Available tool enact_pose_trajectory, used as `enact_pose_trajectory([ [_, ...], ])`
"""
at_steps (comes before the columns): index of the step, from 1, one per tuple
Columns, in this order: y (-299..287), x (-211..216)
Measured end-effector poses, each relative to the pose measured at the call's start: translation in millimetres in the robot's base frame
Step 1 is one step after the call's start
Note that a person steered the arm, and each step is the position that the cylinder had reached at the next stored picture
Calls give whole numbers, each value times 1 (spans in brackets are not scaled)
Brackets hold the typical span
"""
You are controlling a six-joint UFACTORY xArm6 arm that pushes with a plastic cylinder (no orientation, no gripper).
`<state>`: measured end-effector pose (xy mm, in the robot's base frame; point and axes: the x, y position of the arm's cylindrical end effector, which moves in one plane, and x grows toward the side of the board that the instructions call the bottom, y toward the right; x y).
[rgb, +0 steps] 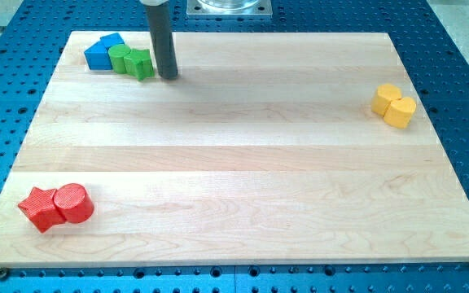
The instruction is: Place the arm at the bottom left corner of the board
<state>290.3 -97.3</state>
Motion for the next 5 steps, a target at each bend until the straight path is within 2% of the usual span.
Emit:
enact_pose_trajectory([
  [2,26,-53],
  [3,29,-57],
  [4,49,7],
  [5,92,80],
])
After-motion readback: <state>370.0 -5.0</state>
